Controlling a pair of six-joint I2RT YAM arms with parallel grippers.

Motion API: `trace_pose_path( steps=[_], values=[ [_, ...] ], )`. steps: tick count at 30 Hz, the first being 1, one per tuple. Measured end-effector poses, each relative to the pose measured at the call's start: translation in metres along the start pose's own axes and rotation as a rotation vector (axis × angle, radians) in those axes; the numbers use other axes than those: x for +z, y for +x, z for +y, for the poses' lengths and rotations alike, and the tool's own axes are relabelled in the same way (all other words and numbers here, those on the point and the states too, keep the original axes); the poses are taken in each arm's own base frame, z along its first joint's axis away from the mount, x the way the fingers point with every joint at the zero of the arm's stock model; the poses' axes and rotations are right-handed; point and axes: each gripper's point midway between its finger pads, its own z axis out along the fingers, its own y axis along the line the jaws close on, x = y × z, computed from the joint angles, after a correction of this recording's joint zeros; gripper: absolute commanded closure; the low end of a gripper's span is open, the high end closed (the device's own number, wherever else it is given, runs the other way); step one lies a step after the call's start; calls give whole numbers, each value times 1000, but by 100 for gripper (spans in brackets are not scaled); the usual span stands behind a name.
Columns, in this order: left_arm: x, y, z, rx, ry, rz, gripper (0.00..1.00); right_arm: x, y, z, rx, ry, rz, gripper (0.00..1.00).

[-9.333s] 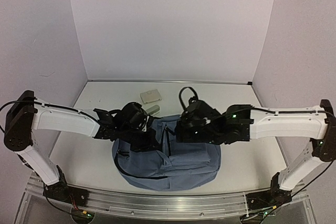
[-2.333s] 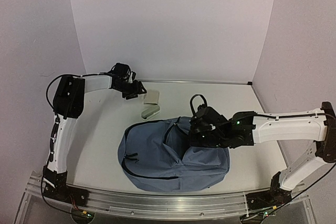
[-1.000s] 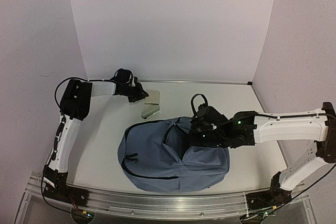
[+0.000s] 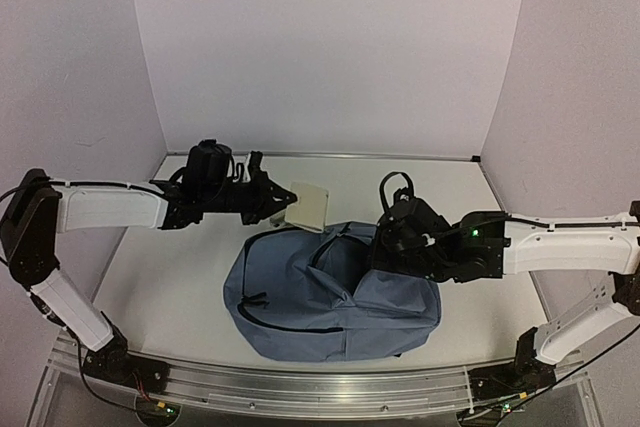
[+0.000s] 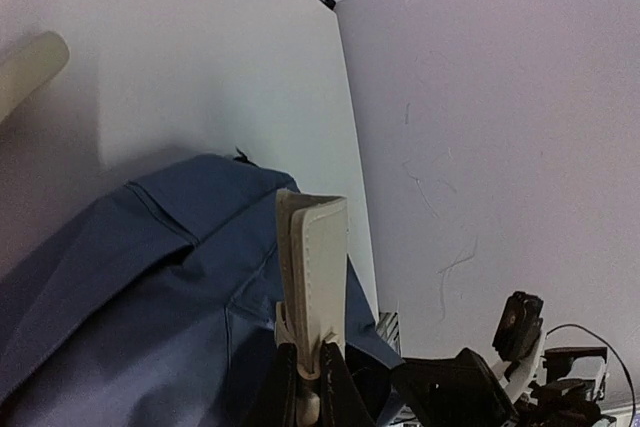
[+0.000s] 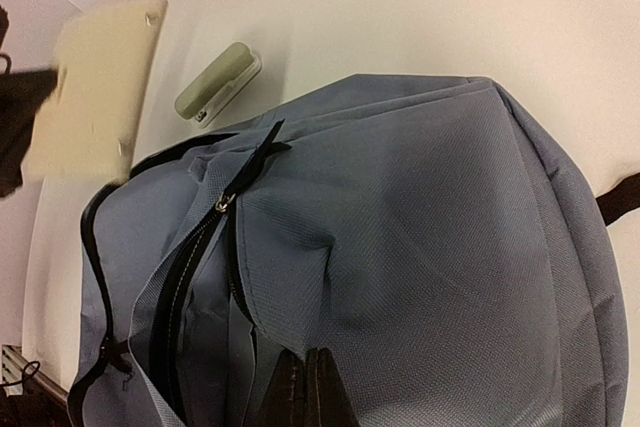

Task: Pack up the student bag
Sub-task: Place the personal item in the student bag.

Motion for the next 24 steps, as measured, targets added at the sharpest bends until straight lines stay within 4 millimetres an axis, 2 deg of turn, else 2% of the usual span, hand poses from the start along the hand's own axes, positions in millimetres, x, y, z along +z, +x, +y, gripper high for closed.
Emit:
trace_pose_path(
  steps=[3, 15, 19, 24],
  values=[
    [-2, 23, -6, -18, 9, 37, 100, -1, -2, 1, 0, 1, -7, 100],
    [0, 82, -46, -70, 79, 157, 100, -1, -6, 4, 3, -1, -20, 100],
    [1, 93, -46, -92, 67, 184, 100, -1, -7, 5, 4, -1, -24, 100],
    [-1, 106, -34, -124, 10, 217, 100, -1, -8, 4, 4, 2, -29, 100]
  ],
)
